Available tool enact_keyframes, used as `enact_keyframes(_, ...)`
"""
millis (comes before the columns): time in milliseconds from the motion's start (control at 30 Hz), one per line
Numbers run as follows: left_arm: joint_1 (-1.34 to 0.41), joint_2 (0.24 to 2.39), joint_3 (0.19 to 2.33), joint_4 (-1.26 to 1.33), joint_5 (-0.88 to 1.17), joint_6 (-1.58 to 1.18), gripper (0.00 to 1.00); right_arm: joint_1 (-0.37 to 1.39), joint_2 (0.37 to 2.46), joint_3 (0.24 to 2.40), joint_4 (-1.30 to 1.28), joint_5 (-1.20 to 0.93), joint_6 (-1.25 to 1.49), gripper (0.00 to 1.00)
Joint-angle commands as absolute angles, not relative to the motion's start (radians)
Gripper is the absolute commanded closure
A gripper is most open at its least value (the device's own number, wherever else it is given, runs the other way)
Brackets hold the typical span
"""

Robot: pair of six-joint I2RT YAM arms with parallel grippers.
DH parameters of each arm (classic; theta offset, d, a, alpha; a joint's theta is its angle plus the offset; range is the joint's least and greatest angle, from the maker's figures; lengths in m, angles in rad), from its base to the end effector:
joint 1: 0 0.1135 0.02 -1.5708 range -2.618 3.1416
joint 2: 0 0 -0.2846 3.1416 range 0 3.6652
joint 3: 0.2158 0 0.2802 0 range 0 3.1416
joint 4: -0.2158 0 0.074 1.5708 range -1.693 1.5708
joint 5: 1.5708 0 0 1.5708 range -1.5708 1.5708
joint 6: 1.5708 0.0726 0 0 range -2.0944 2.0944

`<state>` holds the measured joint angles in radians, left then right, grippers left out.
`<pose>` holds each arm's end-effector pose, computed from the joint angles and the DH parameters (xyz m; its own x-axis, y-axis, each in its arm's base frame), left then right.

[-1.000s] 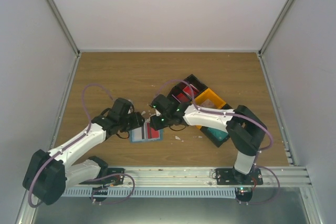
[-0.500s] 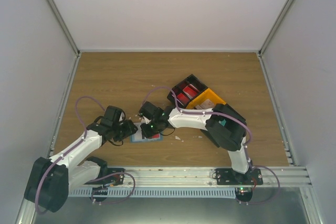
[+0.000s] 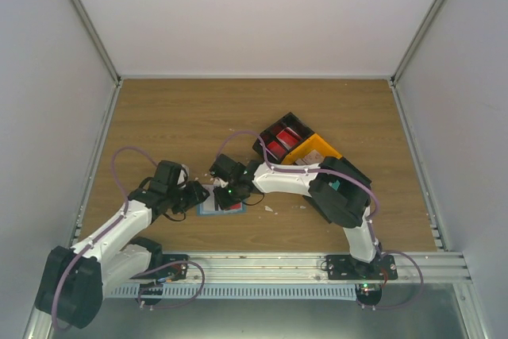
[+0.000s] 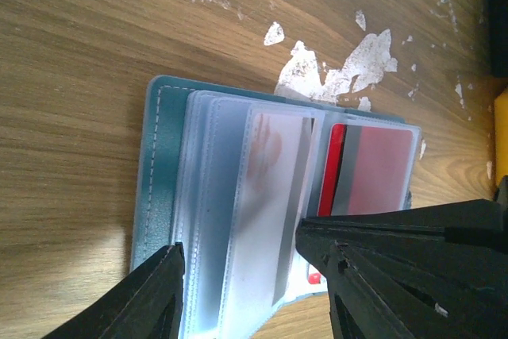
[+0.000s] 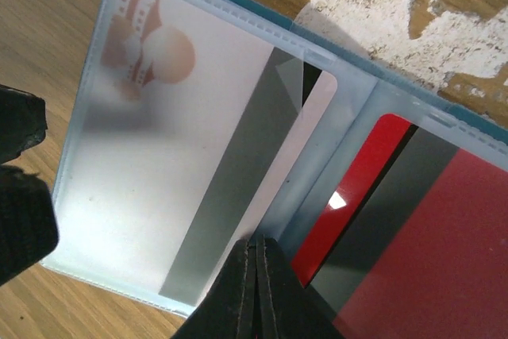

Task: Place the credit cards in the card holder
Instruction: Turn over the card slot in the card holder.

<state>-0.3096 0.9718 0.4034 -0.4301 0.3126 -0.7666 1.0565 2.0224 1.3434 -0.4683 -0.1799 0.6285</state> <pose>0.1837 -0.0822 0.1315 -0.8879 -0.4090 -0.2107 -0.2323 0.7939 -0.5619 0.2123 0.4022 0.1118 -0.8877 -0.3951 -0.2365 -0.4585 0.8064 0.3736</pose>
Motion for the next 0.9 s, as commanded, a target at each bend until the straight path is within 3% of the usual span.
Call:
enact_keyframes(0,-0.291,0.958,0.402,-0.377,0.374,-0.755,0.49,1.06,2.054,1.347,-0.528,-0.136,0.636,1.0)
enact_keyframes(533,-0.269,0.976,0.371,-0.339,0.407,-0.758,0.55,1.027,2.018,1.276,-0.471,-0.176,0.636,1.0)
enact_keyframes(867,-0.268,0.991,0.369,-0.316,0.44,-0.748,0.66,1.012,2.008,1.261,-0.453,-0.204,0.634,0.99)
